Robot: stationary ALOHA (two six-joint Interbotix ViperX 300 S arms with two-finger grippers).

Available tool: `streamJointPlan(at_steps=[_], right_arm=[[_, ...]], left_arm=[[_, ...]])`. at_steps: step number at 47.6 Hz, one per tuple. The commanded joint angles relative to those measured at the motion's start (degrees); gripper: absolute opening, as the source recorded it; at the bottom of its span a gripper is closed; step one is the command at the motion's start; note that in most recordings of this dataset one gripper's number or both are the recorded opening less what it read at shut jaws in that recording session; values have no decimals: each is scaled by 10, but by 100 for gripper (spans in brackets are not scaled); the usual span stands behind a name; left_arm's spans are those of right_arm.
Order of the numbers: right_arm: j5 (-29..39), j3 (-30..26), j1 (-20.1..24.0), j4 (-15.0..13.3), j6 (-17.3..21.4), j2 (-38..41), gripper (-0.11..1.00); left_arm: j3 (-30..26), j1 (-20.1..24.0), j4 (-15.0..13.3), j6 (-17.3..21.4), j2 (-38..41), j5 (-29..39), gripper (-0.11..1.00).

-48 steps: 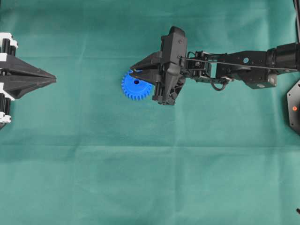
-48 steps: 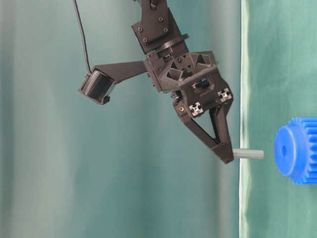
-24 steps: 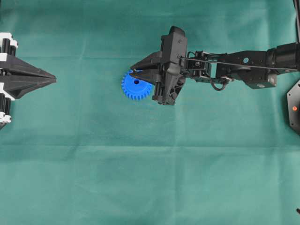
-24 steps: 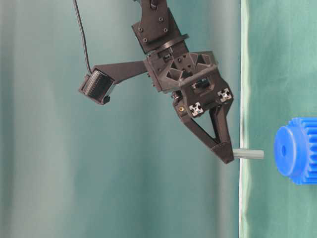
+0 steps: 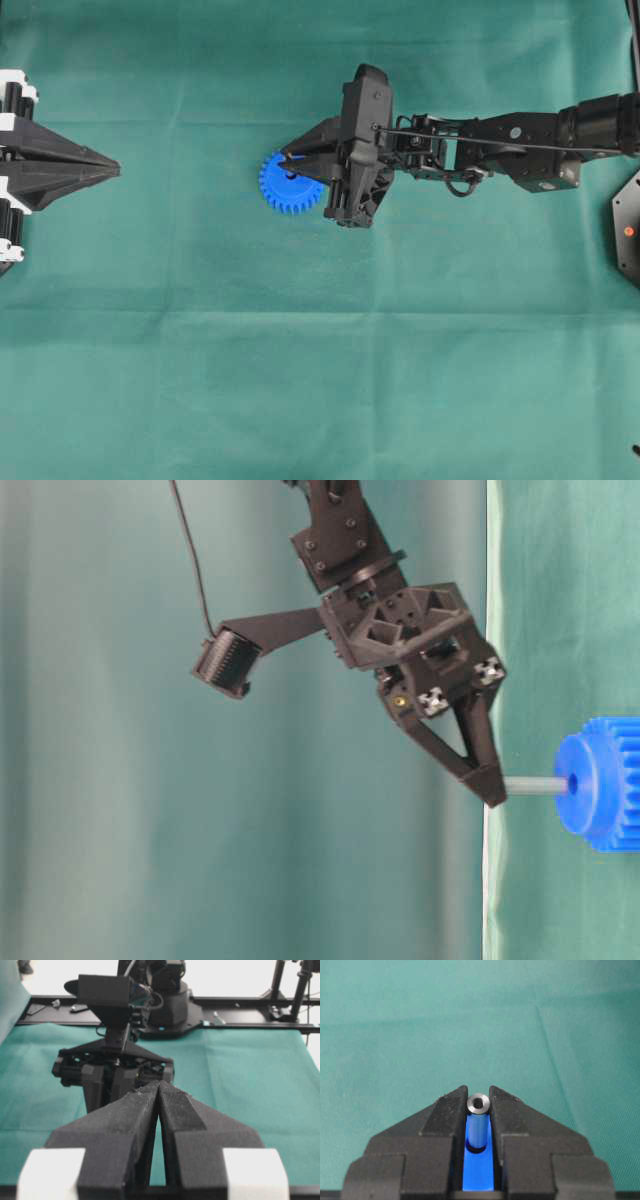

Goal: Insert the shaft placed at a random location into the center hole of the medium gear at another random location.
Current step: 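Carry the shaft left with the right gripper over the blue gear's hole, then lower the shaft into the gear's center hole with the right gripper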

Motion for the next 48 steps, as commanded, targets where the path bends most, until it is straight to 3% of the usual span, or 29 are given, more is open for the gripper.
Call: streamJointPlan(at_steps=[1,48], right_arm=[[-2,-10,1,3,-3,-4,14],[-19,-11,2,8,-2,36,14]], left_arm=[[-11,3,1,-1,4,-4,0],[-11,6,2,-1,4,-2,0]])
